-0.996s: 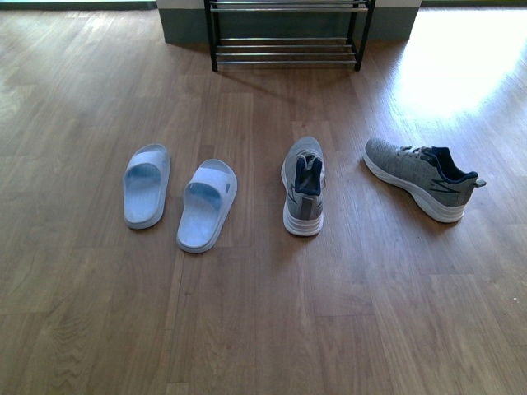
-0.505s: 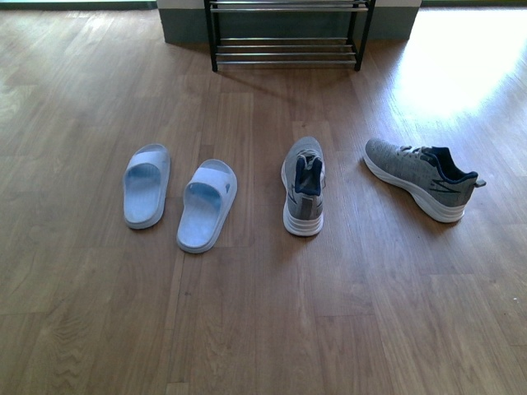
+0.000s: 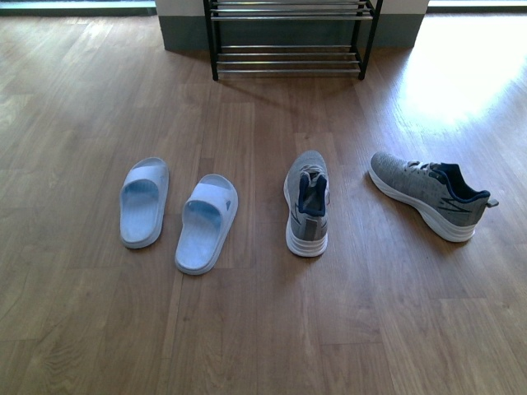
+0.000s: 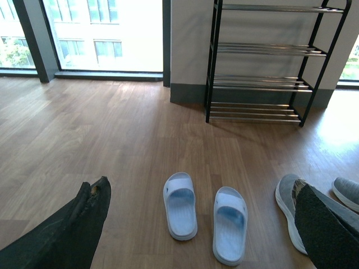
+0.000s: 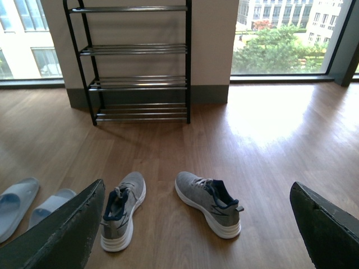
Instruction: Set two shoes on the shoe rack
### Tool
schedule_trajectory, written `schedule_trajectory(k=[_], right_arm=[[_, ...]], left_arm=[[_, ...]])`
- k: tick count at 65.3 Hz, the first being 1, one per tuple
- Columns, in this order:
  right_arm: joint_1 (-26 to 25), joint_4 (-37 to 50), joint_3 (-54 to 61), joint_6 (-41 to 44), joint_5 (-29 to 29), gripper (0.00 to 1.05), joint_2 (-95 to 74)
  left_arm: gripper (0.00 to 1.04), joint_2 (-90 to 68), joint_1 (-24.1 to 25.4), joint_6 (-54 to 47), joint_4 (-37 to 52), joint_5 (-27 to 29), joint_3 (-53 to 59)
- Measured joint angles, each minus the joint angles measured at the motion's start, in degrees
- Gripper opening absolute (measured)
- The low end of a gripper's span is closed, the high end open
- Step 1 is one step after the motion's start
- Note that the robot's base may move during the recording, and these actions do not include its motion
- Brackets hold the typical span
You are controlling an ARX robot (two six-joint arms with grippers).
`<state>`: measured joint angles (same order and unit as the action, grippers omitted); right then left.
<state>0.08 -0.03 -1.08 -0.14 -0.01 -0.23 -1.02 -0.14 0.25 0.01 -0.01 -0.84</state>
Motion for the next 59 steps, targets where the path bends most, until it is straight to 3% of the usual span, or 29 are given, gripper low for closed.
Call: schedule_trajectory(k=[59], right_arm=[[0.0,0.0,0.0,0.0,0.02,0.96,0.0]], left_arm=[[0.95,0.0,0.0,0.0,0.0,-0.02,0.0]])
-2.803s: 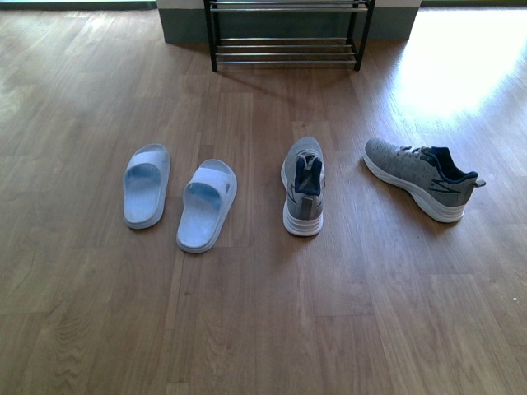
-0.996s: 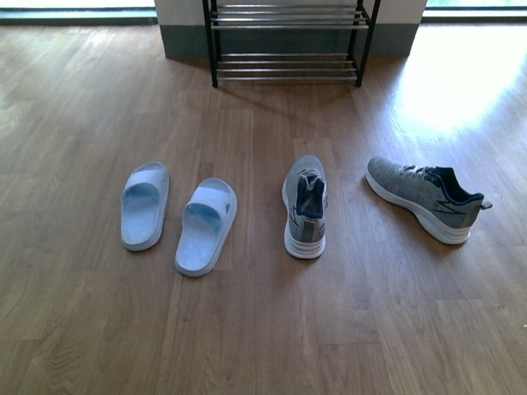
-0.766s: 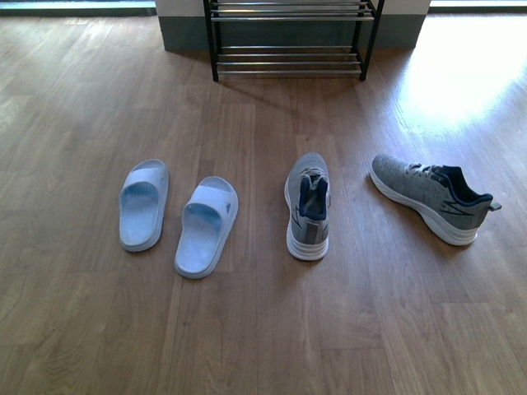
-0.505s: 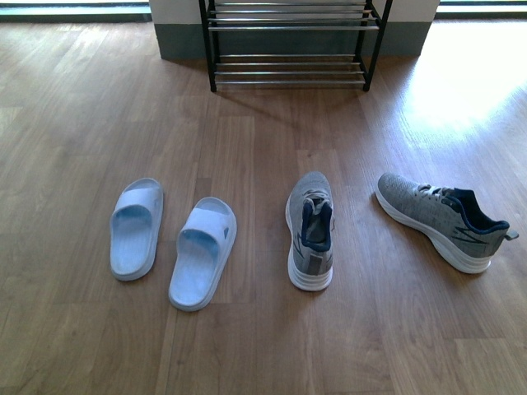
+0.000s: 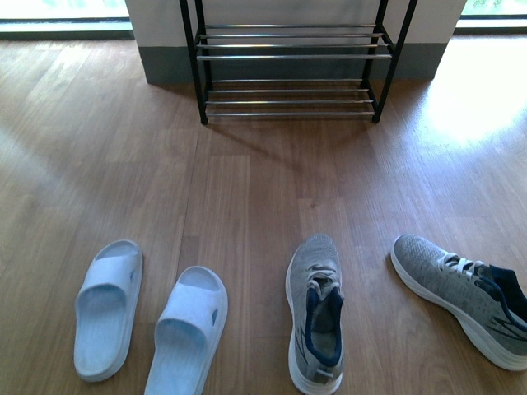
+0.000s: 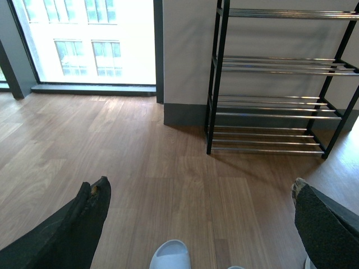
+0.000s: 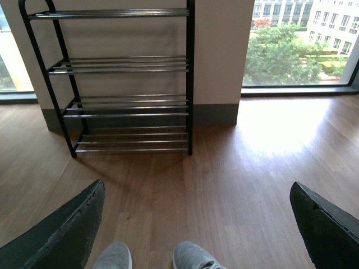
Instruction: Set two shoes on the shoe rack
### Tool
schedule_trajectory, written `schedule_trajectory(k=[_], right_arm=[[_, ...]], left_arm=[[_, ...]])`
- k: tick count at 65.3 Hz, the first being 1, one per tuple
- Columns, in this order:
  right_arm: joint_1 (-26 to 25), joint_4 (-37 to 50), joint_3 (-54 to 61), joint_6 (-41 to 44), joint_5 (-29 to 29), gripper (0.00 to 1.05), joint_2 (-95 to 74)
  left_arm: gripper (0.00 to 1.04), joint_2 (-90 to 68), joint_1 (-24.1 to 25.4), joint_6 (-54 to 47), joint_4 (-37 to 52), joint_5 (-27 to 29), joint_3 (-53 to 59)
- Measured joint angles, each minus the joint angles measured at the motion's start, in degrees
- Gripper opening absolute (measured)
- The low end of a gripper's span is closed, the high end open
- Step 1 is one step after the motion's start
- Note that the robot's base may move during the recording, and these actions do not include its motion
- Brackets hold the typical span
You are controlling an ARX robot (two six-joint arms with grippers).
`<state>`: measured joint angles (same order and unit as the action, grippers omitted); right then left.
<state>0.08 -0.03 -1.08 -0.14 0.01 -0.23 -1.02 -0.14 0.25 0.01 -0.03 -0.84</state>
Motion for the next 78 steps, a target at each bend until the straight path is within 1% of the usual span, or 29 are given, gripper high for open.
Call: schedule_trajectory(k=[19,21,22,24,26,30,31,35,41,45,51,60,66,78], right_arm=[[0.0,0.0,0.0,0.0,-0.02,0.96,0.0],[-0.04,-0.31,-0.11,-1.99,-0.83,0.96,-1.09],[-0.37,1.22,-0.13,-4.35,-1.05,0.96,-3.67],[-1.01,3.39,-0.15,-5.55,-1.22,0.96,-6.69],[-2.97,9.2,-0.5,-8.11,-0.94,0.96,-15.5],[-5.7,18.18,-3.1,-9.09,-0.44,0.96,-32.76],[-6.25,20.63,-4.17,-9.05,-0.35,0.96,-37.92],[-7.54,25.81,-7.17,-8.59,0.07,0.96,-50.62],[-8.85,31.3,-12.0,-6.1,-0.09,0.96,-68.61],[-9.51,34.6,-15.8,-3.32,-1.4,0.96,-80.61],[-10.01,35.56,-21.2,-0.13,-2.91,0.96,-93.18],[-10.86,35.71,-28.81,5.44,-6.29,0.96,-107.67],[-12.2,35.65,-33.7,9.18,-8.7,0.96,-115.4],[-16.0,35.19,-40.68,15.5,-11.54,0.96,-126.88]], left_arm=[[0.95,0.0,0.0,0.0,-0.02,0.02,0.0],[0.95,0.0,0.0,0.0,-0.02,0.02,0.0],[0.95,0.0,0.0,0.0,-0.02,0.04,0.0],[0.95,0.0,0.0,0.0,-0.02,0.02,0.0],[0.95,0.0,0.0,0.0,-0.02,0.02,0.0],[0.95,0.0,0.0,0.0,-0.02,0.02,0.0],[0.95,0.0,0.0,0.0,-0.02,0.02,0.0],[0.95,0.0,0.0,0.0,-0.02,0.02,0.0],[0.95,0.0,0.0,0.0,-0.02,0.02,0.0],[0.95,0.0,0.0,0.0,-0.02,0.02,0.0],[0.95,0.0,0.0,0.0,-0.02,0.02,0.0],[0.95,0.0,0.0,0.0,-0.02,0.02,0.0],[0.95,0.0,0.0,0.0,-0.02,0.02,0.0],[0.95,0.0,0.0,0.0,-0.02,0.02,0.0]])
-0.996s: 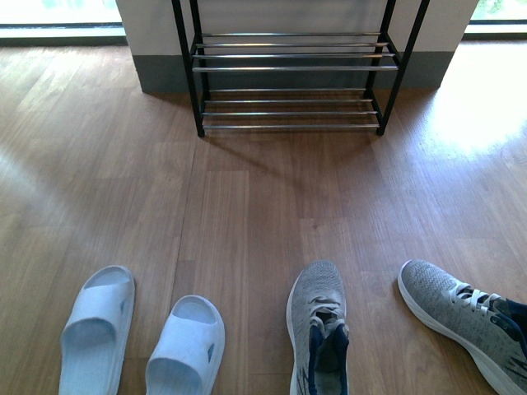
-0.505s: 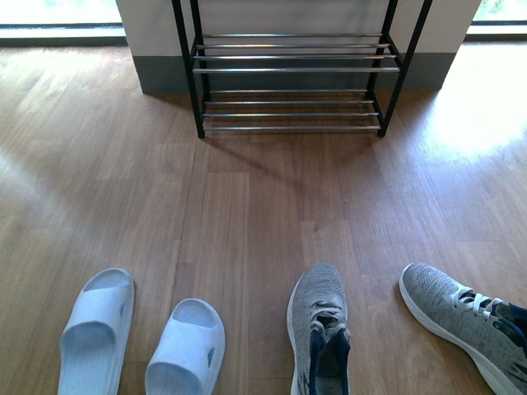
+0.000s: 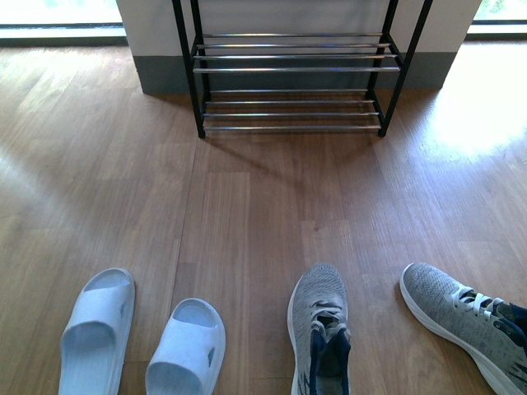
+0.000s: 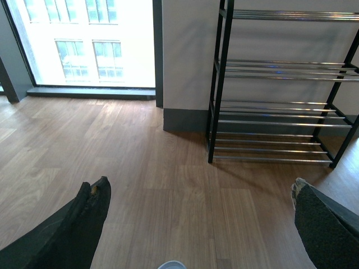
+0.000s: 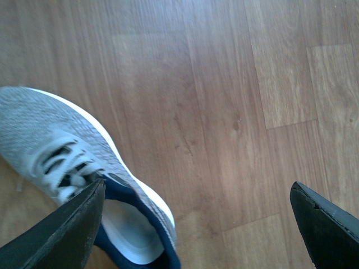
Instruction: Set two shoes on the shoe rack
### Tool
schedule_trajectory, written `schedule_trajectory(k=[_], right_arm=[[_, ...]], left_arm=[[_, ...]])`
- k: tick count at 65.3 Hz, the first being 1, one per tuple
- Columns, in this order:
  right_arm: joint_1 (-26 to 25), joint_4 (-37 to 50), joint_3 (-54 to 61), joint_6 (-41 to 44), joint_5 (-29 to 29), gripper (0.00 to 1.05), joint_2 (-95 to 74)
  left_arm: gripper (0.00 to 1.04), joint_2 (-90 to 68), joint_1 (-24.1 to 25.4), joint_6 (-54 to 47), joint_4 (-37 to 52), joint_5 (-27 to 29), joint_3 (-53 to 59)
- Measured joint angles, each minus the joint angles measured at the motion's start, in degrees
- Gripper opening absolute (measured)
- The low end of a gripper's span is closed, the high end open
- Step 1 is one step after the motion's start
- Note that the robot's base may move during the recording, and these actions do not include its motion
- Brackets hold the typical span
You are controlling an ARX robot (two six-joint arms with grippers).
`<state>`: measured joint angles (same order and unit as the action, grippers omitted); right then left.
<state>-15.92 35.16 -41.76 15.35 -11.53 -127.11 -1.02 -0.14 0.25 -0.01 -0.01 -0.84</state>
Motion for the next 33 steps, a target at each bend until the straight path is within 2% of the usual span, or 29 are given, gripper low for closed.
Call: schedule_trajectory(k=[20,33], right_arm=[[-6.62,-2.93,-6.91,8.85,-0.72,0.96,-11.17],[-8.87,-7.26,-10.71,13.09,1.97,0.96,-15.61]], left_arm=[[0.95,0.0,0.0,0.0,0.0,0.0,0.0],[0.95,0.0,0.0,0.0,0.0,0.0,0.0]])
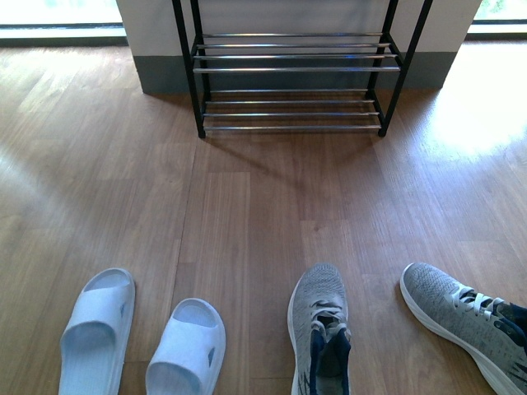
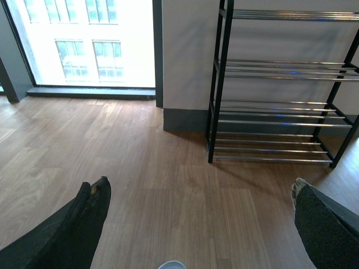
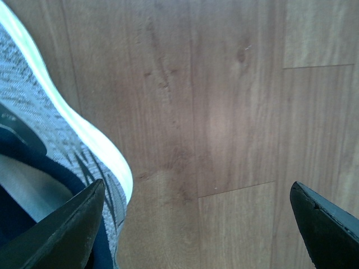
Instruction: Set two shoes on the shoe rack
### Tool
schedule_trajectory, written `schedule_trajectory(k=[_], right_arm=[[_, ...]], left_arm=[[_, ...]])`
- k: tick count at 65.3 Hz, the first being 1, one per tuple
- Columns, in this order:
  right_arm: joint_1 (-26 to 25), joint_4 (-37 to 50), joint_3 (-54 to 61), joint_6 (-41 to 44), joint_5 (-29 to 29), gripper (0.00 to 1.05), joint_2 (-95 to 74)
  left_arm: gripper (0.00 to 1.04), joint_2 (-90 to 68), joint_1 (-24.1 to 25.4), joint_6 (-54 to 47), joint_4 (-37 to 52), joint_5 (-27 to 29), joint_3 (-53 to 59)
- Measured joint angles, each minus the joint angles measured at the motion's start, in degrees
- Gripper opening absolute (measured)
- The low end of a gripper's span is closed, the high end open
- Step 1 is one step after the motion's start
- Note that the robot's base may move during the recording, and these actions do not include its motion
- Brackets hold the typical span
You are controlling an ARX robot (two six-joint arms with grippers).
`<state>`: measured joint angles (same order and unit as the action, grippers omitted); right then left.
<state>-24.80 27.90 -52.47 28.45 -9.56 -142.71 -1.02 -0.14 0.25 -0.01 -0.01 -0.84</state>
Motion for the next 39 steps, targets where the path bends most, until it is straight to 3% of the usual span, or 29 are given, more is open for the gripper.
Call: schedule_trajectory(k=[20,39], right_arm=[[0.07,-8.96,-6.19,4.66,7.45,0.96,-4.9],[1.22,-10.51,-10.03,5.68,8.83,0.96,-8.59]], left_arm=[[0.95,0.0,0.0,0.0,0.0,0.0,0.0],[0.95,0.0,0.0,0.0,0.0,0.0,0.0]])
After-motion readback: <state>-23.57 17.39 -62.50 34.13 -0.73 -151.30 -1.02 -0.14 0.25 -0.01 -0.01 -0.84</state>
